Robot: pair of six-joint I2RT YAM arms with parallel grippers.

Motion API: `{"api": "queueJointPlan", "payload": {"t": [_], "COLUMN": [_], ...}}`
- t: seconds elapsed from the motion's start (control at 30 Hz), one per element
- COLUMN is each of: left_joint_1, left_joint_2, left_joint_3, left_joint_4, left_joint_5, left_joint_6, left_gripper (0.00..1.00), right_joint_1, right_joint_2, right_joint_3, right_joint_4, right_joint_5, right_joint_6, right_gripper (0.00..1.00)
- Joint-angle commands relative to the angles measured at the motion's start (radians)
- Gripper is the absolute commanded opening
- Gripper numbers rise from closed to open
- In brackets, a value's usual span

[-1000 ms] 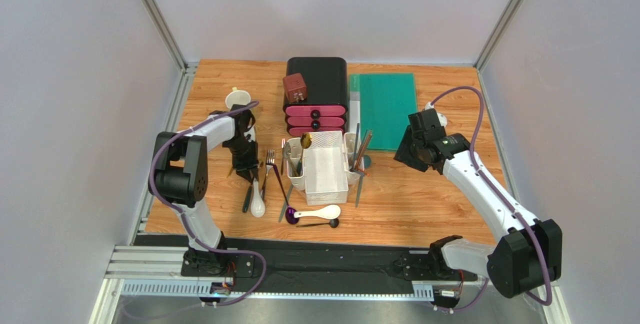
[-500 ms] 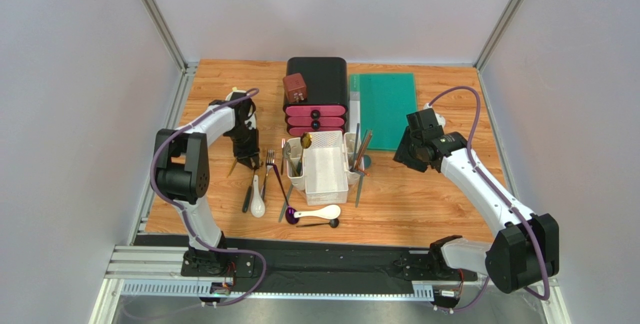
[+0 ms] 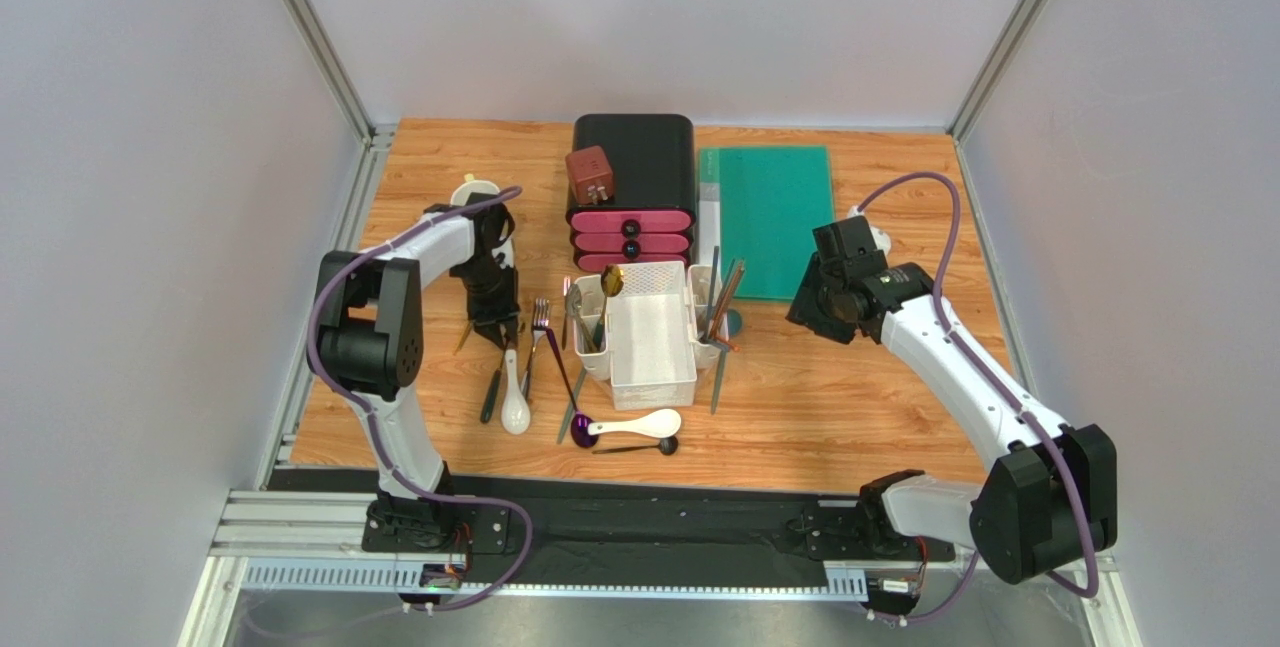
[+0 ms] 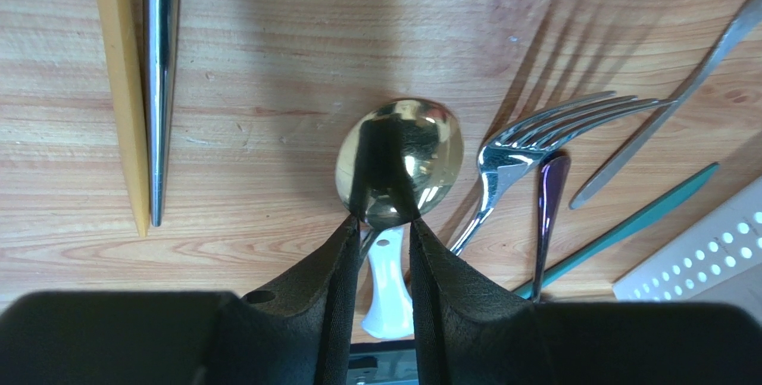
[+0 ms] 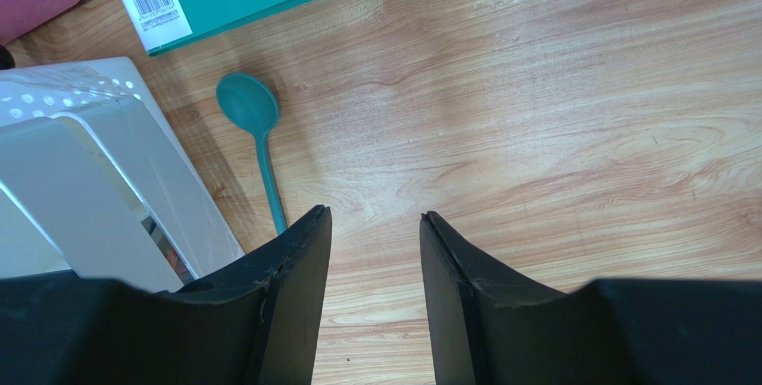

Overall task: Sort the eating utensils into containers
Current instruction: Pick up the spoon from the center of the board.

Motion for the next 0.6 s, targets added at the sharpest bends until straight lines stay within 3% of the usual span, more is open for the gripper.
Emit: {"api": "queueJointPlan", "payload": {"t": [0.0,0.33,0.43,0.57], "left_joint_1": [-0.003,-0.003,-0.003,-0.003], "left_joint_2": [-0.008,0.009,0.022,0.025], "left_joint_3": [-0.015,-0.014,-0.011,-0.011], "left_joint_4": [0.016,0.047,0.050,0.047], "left_joint_5": [-0.010,-0.023,-0.016,-0.016], "left_joint_6": [0.011,-0.002,-0.001,0.001], "left_gripper": [0.33,0.28,0.20,0.00], "right_joint_1": [-0.003,-0.003,-0.003,-0.003], "right_joint_2": [0.010,0.009,0.013,0.015], "right_joint_3": [0.006,0.006,0.008,0.009], "right_joint_4": [0.025,0.024,0.024,0.024], "right_joint_5": [-0.001,-0.007,-0.012,-0.010], "right_joint_6": [0.000,-0.001,-0.003,-0.004], "right_gripper": [0.45,0.45,0.45,0.45]}}
